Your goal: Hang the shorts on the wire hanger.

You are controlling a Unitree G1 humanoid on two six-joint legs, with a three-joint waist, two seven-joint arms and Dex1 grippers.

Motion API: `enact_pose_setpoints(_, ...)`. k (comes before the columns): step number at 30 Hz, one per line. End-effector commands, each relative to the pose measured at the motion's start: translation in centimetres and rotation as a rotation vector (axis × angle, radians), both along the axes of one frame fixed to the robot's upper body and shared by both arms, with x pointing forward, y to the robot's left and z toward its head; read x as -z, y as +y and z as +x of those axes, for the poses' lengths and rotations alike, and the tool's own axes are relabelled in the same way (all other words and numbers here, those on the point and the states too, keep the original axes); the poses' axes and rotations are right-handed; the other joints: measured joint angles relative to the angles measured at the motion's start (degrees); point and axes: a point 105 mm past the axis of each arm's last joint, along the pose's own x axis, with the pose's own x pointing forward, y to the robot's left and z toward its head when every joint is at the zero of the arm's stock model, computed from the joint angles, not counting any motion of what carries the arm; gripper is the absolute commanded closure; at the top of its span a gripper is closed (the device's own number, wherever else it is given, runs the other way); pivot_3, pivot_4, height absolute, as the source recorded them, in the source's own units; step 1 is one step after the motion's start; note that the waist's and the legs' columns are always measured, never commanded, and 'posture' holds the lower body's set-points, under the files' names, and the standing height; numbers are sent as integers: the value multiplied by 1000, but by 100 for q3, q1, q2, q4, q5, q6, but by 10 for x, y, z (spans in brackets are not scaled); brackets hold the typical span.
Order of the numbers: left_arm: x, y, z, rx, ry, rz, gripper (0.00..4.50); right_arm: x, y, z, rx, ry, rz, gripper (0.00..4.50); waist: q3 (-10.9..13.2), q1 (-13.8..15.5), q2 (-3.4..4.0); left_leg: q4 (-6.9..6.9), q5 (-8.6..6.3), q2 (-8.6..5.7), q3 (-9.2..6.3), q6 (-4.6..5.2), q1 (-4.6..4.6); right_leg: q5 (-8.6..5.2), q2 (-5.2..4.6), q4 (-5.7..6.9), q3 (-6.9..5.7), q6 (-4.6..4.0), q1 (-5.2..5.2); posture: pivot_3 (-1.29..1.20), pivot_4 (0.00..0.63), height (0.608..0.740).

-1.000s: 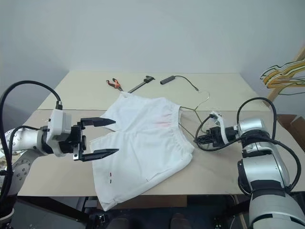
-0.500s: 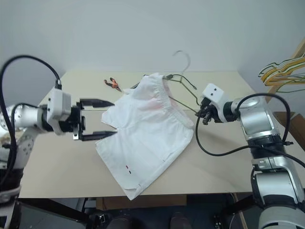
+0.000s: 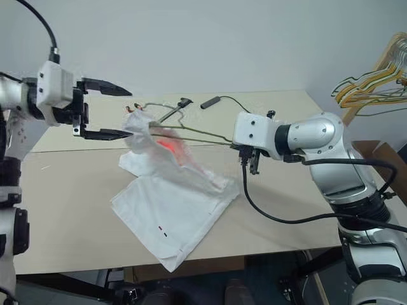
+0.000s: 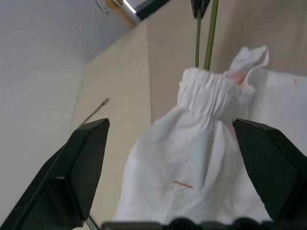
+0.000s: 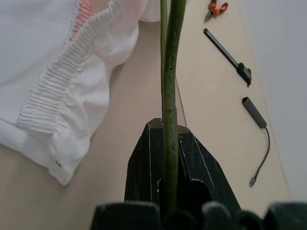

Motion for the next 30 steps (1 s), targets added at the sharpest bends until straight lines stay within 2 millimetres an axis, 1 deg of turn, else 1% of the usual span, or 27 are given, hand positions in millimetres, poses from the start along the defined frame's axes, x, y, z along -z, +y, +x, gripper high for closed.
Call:
enact_pose_setpoints(1,8,-4,9,17,-25,113,18,-13,1,-5,-5,-23,9,4500,0,-1,0,0,0,0,0,0,-1,0,0,-1,0,0,-2,-80,0,740)
enact_pose_setpoints(8,24,-29,22,81,-6,166,18,-15,7,-15,-27,81,35,4500,0,-9,0,2,-1,2,0,2,-14,0,0,-2,2,0,-13,-88,0,740)
enact_pose_setpoints(11,26,-36,25,97,15,143,638,-17,9,-21,-35,141,48,4500,0,-17,0,3,-1,2,2,2,-13,0,0,-2,3,0,-14,-91,0,740)
enact_pose_setpoints(15,27,-41,26,106,38,142,1872,-17,10,-28,-30,243,63,4500,0,-18,0,7,-1,3,1,2,-13,0,0,3,3,0,-15,-97,0,740)
enact_pose_setpoints(17,27,-41,26,106,40,147,2588,-20,11,-30,-27,265,73,4500,0,-16,0,7,-1,3,1,3,-13,0,0,3,3,1,-15,-99,0,740)
enact_pose_setpoints(23,26,-40,25,104,70,115,4304,-26,12,-34,-44,302,109,4500,0,-17,0,8,-2,4,2,3,-15,0,0,4,4,0,-17,-103,0,740)
enact_pose_setpoints(24,26,-40,25,106,74,105,4450,-26,13,-34,-57,287,110,4500,0,-16,0,8,-2,4,2,3,-15,0,0,5,4,1,-17,-104,0,740)
enact_pose_setpoints(26,26,-39,24,101,88,83,4475,-24,12,-33,-69,244,114,4500,0,-18,0,9,-2,5,1,3,-16,0,0,5,4,1,-18,-107,0,740)
enact_pose_setpoints(28,29,-37,21,101,104,70,4475,-19,9,-29,-46,222,126,4500,0,-19,0,9,-2,4,1,3,-16,0,0,5,4,1,-17,-108,0,740)
enact_pose_setpoints(29,32,-35,19,101,117,63,4475,-16,5,-27,-27,213,125,3964,0,-19,0,9,-2,4,2,3,-16,0,0,5,4,1,-17,-108,0,740)
enact_pose_setpoints(30,34,-33,16,102,128,58,4475,-14,2,-27,-14,206,124,3777,0,-21,0,9,-2,4,2,3,-15,0,0,5,5,1,-17,-107,0,740)
